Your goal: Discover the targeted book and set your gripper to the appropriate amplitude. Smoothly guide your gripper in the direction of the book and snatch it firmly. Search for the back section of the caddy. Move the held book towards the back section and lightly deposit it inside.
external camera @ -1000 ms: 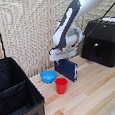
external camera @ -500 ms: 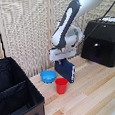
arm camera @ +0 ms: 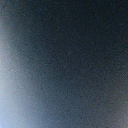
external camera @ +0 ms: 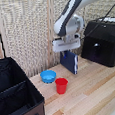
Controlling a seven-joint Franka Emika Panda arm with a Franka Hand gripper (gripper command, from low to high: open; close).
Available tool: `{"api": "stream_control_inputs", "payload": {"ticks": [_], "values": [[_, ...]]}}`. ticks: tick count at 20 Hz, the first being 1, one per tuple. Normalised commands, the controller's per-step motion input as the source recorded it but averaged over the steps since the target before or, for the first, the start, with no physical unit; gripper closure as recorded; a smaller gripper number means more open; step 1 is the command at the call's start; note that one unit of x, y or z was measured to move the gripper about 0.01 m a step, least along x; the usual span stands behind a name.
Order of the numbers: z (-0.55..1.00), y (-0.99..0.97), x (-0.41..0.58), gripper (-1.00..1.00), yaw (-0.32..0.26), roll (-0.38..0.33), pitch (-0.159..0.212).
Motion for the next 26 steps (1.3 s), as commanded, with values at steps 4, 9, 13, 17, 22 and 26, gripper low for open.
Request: {"api": "stream_control_inputs", "payload": {"ticks": [4, 9, 13, 17, 22, 26], "values": [[1.0, -0.55, 0.205, 1.0, -0.169, 0.001, 0.055], [1.0, -0.22, 0.17, 1.0, -0.136, -0.002, 0.004], [1.0, 0.11, 0.057, 1.0, -0.111, 0.0, 0.0], [1.0, 0.43, 0.0, 1.0, -0.104, 0.0, -0.016], [0.97, 0.42, -0.018, 1.0, -0.195, 0.0, -0.091], [0.68, 0.15, -0.001, 1.0, -0.315, 0.0, -0.056]]}}
